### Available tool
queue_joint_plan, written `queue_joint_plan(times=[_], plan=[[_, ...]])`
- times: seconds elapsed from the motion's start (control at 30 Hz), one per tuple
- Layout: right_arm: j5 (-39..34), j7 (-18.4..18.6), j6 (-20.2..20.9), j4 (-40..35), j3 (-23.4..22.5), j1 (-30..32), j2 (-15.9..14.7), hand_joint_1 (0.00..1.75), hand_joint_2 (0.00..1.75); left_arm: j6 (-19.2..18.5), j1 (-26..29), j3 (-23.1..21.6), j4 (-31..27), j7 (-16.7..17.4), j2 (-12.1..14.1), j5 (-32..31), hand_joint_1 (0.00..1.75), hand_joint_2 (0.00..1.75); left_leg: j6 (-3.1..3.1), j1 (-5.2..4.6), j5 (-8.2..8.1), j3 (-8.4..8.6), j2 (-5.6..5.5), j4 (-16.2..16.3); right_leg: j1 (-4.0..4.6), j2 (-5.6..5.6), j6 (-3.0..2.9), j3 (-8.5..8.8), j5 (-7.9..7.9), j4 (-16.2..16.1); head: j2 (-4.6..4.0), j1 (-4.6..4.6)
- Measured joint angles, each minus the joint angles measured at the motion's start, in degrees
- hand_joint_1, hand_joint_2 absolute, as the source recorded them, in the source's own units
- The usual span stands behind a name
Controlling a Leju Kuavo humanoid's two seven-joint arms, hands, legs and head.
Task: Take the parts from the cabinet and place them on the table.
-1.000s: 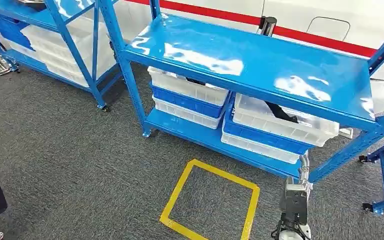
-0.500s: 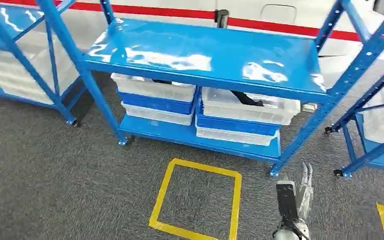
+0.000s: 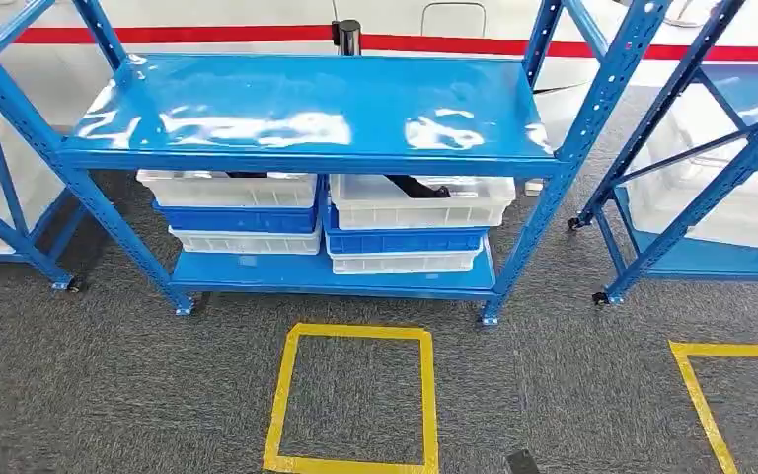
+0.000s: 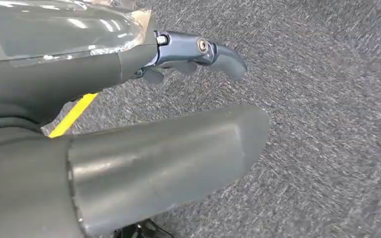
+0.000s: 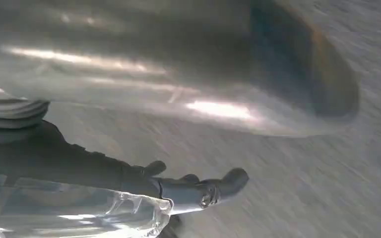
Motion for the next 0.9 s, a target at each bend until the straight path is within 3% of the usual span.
queue_joint_plan(times=[0.03,0.07,0.1,0.13,0.17,0.23,0.27,0.3,0.33,0.37,0.4,0.43,0.47,0.57,0.6,0.63,0.67,0.7,0.73,0.77,0.8,0.83,0.9], plan=[[-0.50,1.00,0.87,1.05,-0.52,0.29,-0.02,0.00,0.00,0.09,-0.09,0.00,0.02,0.46,-0.02,-0.13,0.00,0.00,0.25,-0.28,0.17,0.06,0.53,-0.10,-0.24,0.64,0.51,-0.12,0.32,-0.30,0.00,-0.07],[-0.59,1.60,1.31,1.62,-0.90,0.51,-0.04,0.00,0.00,0.15,-0.17,0.00,0.02,0.79,-0.13,-0.24,0.00,0.00,0.79,-0.02,0.75,0.33,1.28,-0.97,0.49,1.29,1.05,-0.76,0.50,-0.51,0.00,-0.07],[-0.74,2.62,2.01,2.38,-1.40,0.60,-0.02,0.00,0.00,0.28,-0.24,-0.02,0.13,1.33,-0.31,-0.74,0.00,0.00,1.10,0.21,1.35,0.52,2.18,-1.62,0.15,-0.66,0.96,-0.77,-0.14,0.53,0.00,0.00],[-0.98,3.37,2.42,2.99,-1.59,0.54,0.15,0.00,0.00,0.48,-0.19,-0.02,0.15,1.59,-0.31,-0.90,0.00,0.00,1.48,0.17,1.52,0.45,2.62,-1.83,0.53,-3.11,0.55,-2.33,-1.86,3.20,0.00,0.22],[-1.07,4.09,2.77,3.45,-1.88,0.45,0.20,0.00,0.00,0.76,-0.05,-0.02,0.20,1.94,-0.28,-0.98,0.00,0.00,1.54,0.03,1.56,0.32,3.61,-1.83,0.36,-4.68,0.23,-4.72,-4.20,8.08,0.00,0.48],[-0.55,5.21,3.25,4.23,-2.40,0.39,0.22,0.00,0.00,1.13,0.07,-0.02,0.50,2.49,-0.33,-1.18,0.00,0.00,1.56,-0.16,1.55,0.16,5.29,-1.80,0.23,-5.49,0.38,-8.72,-7.35,16.90,0.00,0.46],[-0.04,5.70,3.43,4.56,-2.45,0.49,0.22,0.00,0.00,1.20,0.06,-0.02,0.57,2.80,-0.35,-1.22,0.00,0.00,1.55,-0.17,1.55,0.13,6.00,-1.80,0.13,-5.63,0.82,-9.16,-7.48,18.23,0.00,0.46],[0.43,5.90,3.58,4.80,-2.42,0.65,0.22,0.00,0.00,1.20,0.06,-0.02,0.66,3.03,-0.44,-1.22,0.00,0.00,1.51,-0.17,1.52,0.15,6.67,-1.80,0.02,-5.81,1.37,-8.01,-6.70,16.45,0.00,0.48],[0.77,5.94,3.60,4.96,-2.42,0.72,0.20,0.00,0.00,1.20,0.05,-0.02,0.74,3.21,-0.52,-1.22,0.00,0.00,1.43,-0.14,1.48,0.23,7.35,-1.79,-0.03,-6.19,2.03,-5.34,-5.09,12.04,0.00,0.50],[0.90,5.96,3.60,5.04,-2.42,0.69,0.13,0.00,0.00,1.20,0.03,-0.02,0.87,3.39,-0.66,-1.22,0.00,0.00,1.29,-0.12,1.40,0.36,7.97,-1.78,-0.21,-7.31,2.55,-1.81,-3.20,5.90,0.00,0.48],[0.96,5.96,3.60,5.09,-2.42,0.57,0.13,0.00,0.00,1.20,0.00,-0.02,0.90,3.41,-0.68,-1.22,0.00,0.00,1.02,-0.31,1.26,0.68,8.47,-1.68,-0.27,-9.90,2.71,1.45,-2.00,0.52,0.00,0.48],[0.99,5.96,3.65,5.15,-2.42,0.28,0.20,0.00,0.00,1.20,0.06,-0.02,0.92,3.43,-0.68,-1.20,0.00,0.00,0.51,-0.79,0.86,0.71,9.03,-1.53,0.18,-11.49,2.12,1.88,-1.50,-0.96,0.00,0.61],[1.01,5.96,3.69,5.24,-2.42,0.18,0.18,0.00,0.00,1.22,0.05,-0.02,0.96,3.43,-0.68,-1.20,0.00,0.00,0.08,-0.78,0.61,0.97,9.64,-1.56,0.18,-10.62,1.30,2.05,-1.17,-1.06,0.00,0.48],[1.58,7.64,3.76,5.59,-2.42,0.34,0.18,0.00,0.00,1.27,-0.42,-0.06,0.98,4.30,-0.72,-1.46,0.00,0.00,-0.88,-0.53,0.42,1.61,10.87,-1.73,0.22,-9.12,0.10,1.55,-1.14,-1.02,0.00,0.44],[1.58,7.82,3.76,5.68,-2.42,0.46,0.24,0.00,0.00,1.51,-0.49,-0.09,0.98,4.61,-0.66,-1.55,0.00,0.00,-1.49,-0.13,-0.07,1.38,8.75,-0.88,-0.99,-8.83,-0.44,2.09,-0.81,-1.28,0.00,0.37],[1.51,7.89,3.76,5.74,-2.42,0.44,0.35,0.00,0.00,1.92,-0.42,-0.09,1.01,4.87,-0.70,-1.68,0.00,0.00,-1.65,-0.05,-1.81,0.51,5.63,0.94,-0.85,-8.49,-0.73,2.29,-0.67,-1.26,0.00,0.28],[1.53,7.64,3.76,5.74,-2.45,0.29,0.35,0.00,0.00,2.32,-0.21,-0.09,1.16,5.35,-0.79,-1.84,0.00,0.00,-1.68,-0.01,-4.68,-1.43,3.97,5.12,-0.74,-8.34,-1.30,2.13,-0.52,-1.25,0.00,0.13],[1.60,7.45,3.76,5.79,-2.45,0.15,0.44,0.00,1.75,2.68,-0.06,-0.09,1.20,5.86,-0.76,-1.84,0.00,0.00,-1.76,-0.01,-7.06,-3.74,3.38,9.88,-0.62,-7.91,-1.31,2.01,-0.52,-1.23,0.00,0.13],[1.80,7.32,3.76,5.81,-2.45,0.16,0.59,0.00,1.75,3.04,0.05,-0.09,1.27,6.21,-0.76,-1.81,0.00,1.75,-1.84,-0.01,-8.69,-5.95,3.19,14.22,-0.48,-7.46,-1.32,1.93,-0.52,-1.21,0.00,0.13],[1.99,7.32,3.76,5.83,-2.42,0.17,0.66,0.00,1.75,3.26,0.12,-0.09,1.33,6.53,-0.76,-1.81,0.00,1.75,-1.89,0.00,-9.16,-7.49,3.21,16.99,-0.42,-7.20,-1.31,1.94,-0.53,-1.20,0.00,0.13],[2.10,7.28,3.76,5.92,-2.42,0.21,0.68,0.00,1.75,3.30,0.15,-0.09,1.42,6.86,-0.76,-1.81,0.00,1.75,-1.89,0.07,-8.24,-7.86,3.23,17.06,-0.44,-6.95,-1.29,2.01,-0.54,-1.18,0.00,0.13],[2.30,7.14,3.73,6.00,-2.42,0.26,0.68,0.00,1.75,3.47,0.16,-0.09,1.44,7.12,-0.77,-1.84,0.00,1.75,-1.90,0.28,-5.75,-6.87,3.25,14.25,-0.52,-6.67,-1.27,2.12,-0.55,-1.15,0.00,0.13],[2.54,6.88,3.71,6.03,-2.42,0.15,0.81,0.00,1.75,3.76,0.16,-0.09,1.44,7.36,-0.76,-1.90,0.00,1.75,-2.02,0.85,0.09,-1.88,3.21,3.53,-0.68,-6.15,-1.15,2.28,-0.63,-0.94,0.00,0.13]])
